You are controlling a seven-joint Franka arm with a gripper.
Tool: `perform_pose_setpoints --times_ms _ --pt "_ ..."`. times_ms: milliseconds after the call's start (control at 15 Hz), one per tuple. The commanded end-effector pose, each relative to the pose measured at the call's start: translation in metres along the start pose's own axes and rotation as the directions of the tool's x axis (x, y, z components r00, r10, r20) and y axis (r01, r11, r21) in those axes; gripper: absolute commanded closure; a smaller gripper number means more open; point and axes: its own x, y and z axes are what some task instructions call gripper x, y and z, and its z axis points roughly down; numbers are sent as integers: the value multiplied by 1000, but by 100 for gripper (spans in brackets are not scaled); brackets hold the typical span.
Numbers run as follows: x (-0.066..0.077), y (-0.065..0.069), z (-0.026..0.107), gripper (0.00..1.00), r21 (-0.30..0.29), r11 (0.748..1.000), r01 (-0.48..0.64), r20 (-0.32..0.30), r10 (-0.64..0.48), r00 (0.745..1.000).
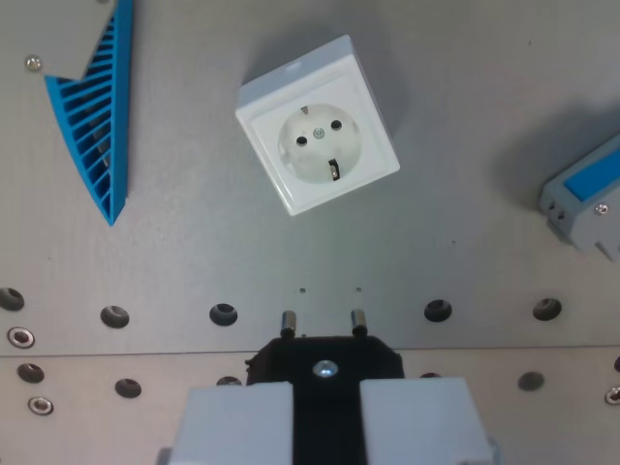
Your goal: Move above the white socket
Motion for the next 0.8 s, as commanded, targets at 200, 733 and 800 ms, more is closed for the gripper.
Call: perform_pose_setpoints --times_ms 200,733,800 --pt "1 1 14 100 2 994 111 -50 -111 993" --pt "0 2 38 100 -3 980 198 -73 -198 977" --pt "-1 2 42 100 -4 978 209 -73 -209 975"
